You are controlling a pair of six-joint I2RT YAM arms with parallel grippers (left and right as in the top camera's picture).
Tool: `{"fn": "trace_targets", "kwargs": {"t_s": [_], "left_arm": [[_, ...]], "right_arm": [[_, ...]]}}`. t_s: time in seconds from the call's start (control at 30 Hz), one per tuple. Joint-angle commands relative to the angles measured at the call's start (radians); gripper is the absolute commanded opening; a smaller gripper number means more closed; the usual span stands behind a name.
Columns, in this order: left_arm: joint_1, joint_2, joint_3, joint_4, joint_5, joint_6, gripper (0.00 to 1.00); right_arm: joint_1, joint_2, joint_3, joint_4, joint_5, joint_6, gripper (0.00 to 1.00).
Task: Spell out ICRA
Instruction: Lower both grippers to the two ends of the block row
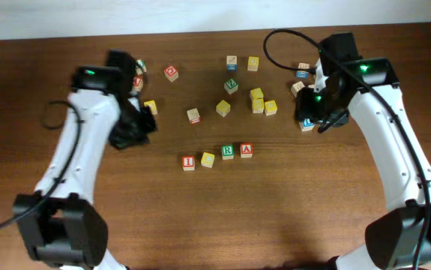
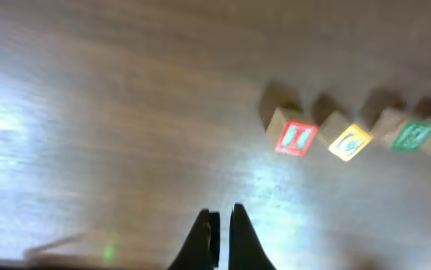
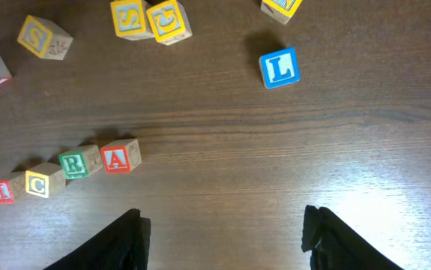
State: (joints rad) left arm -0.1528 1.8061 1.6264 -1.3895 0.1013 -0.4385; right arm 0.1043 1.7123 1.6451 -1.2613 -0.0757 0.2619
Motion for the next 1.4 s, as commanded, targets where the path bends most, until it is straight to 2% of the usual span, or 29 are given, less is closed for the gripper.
{"fn": "trace_targets", "kwargs": {"t_s": [0.0, 0.03, 0.07, 0.13, 0.17, 0.43, 0.57, 0.7, 0.83, 0.93, 1.37], "left_arm": [[-0.063, -0.002, -0.154, 0.114, -0.064, 0.002, 0.00], [-0.072, -0.002, -0.190, 0.147, -0.064, 0.002, 0.00], [-0.074, -0.002, -0.222, 0.175, -0.064, 0.002, 0.00], [-0.074, -0.002, -0.273, 0.235, -0.064, 0.002, 0.00], [-0.074, -0.002, -0.298, 0.277, -0.063, 0.002, 0.00], [-0.074, 0.000, -0.467, 0.501, 0.052, -0.040, 0.00], [-0.074, 0.001, -0.501, 0.586, 0.052, -0.040, 0.00], [-0.074, 0.014, -0.512, 0.597, 0.054, -0.040, 0.00], [-0.097, 0.019, -0.513, 0.624, 0.064, -0.039, 0.00], [-0.127, 0.034, -0.513, 0.638, 0.061, -0.040, 0.00], [-0.162, 0.047, -0.513, 0.683, 0.061, -0.040, 0.00]], "right_arm": [[0.000, 0.003, -0.004, -0.011, 0.008, -0.019, 0.57], [0.000, 0.003, -0.004, -0.018, 0.008, -0.019, 0.57], [0.000, 0.003, -0.004, -0.018, 0.000, -0.019, 0.47], [0.000, 0.003, -0.008, -0.015, -0.022, -0.018, 0.12], [0.000, 0.003, -0.018, -0.005, -0.021, -0.019, 0.04], [0.001, 0.048, -0.259, 0.283, -0.193, -0.019, 0.04], [0.001, 0.074, -0.330, 0.403, -0.228, -0.018, 0.04], [0.015, 0.126, -0.333, 0.402, -0.229, -0.018, 0.04], [0.098, 0.198, -0.333, 0.418, -0.225, -0.018, 0.04], [0.146, 0.243, -0.333, 0.421, -0.126, 0.063, 0.04], [0.191, 0.258, -0.335, 0.439, -0.141, 0.064, 0.04]]}}
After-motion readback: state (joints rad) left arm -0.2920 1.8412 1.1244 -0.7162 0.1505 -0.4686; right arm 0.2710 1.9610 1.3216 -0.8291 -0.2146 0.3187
